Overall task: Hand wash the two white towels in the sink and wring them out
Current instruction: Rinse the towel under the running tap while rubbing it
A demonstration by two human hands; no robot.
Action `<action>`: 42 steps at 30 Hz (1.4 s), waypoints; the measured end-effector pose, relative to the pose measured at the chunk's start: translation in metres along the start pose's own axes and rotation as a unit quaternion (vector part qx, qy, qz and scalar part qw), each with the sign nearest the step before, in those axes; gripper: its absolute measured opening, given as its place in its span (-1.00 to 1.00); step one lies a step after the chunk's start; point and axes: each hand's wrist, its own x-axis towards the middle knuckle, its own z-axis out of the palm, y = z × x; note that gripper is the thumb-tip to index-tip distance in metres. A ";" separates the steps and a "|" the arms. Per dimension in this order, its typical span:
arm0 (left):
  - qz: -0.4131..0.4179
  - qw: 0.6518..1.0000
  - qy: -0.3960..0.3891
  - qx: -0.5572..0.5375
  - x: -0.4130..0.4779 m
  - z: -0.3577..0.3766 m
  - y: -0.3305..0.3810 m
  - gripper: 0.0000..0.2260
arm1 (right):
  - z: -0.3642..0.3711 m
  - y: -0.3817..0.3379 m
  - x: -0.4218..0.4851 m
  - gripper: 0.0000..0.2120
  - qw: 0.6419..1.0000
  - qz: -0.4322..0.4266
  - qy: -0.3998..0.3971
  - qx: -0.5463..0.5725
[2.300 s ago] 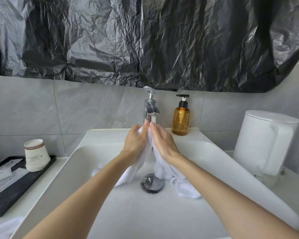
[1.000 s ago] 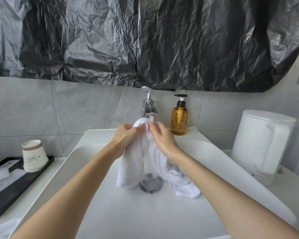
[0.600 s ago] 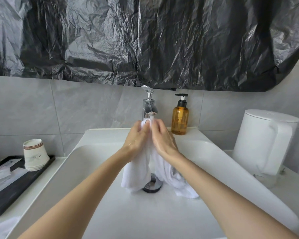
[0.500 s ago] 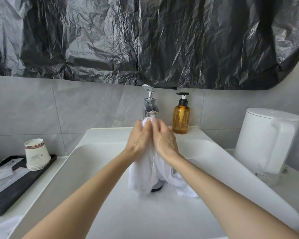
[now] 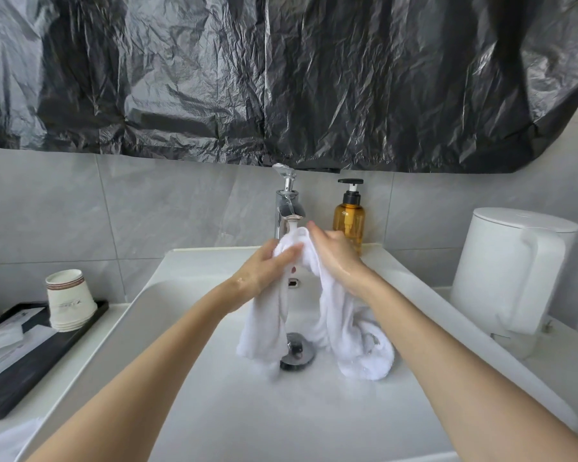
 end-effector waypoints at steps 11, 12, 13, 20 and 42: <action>-0.053 0.967 0.075 -0.237 -0.005 0.014 0.010 -0.80 | -0.009 0.018 0.018 -0.81 0.974 0.144 0.024 0.171; -0.062 0.963 0.071 -0.251 -0.007 0.014 0.013 -0.80 | -0.006 0.014 0.015 -0.82 0.984 0.102 0.018 0.147; -0.071 0.957 0.058 -0.276 -0.009 0.014 0.017 -0.74 | -0.001 0.009 0.010 -0.76 0.988 0.061 0.011 0.140; -0.022 0.968 0.186 -0.168 0.009 0.036 0.009 -0.59 | 0.030 0.011 -0.013 -0.69 0.996 -0.044 0.071 0.015; -0.073 0.996 -0.043 -0.034 -0.008 0.013 -0.007 -0.55 | -0.010 0.011 0.009 -0.66 0.969 0.084 0.169 0.157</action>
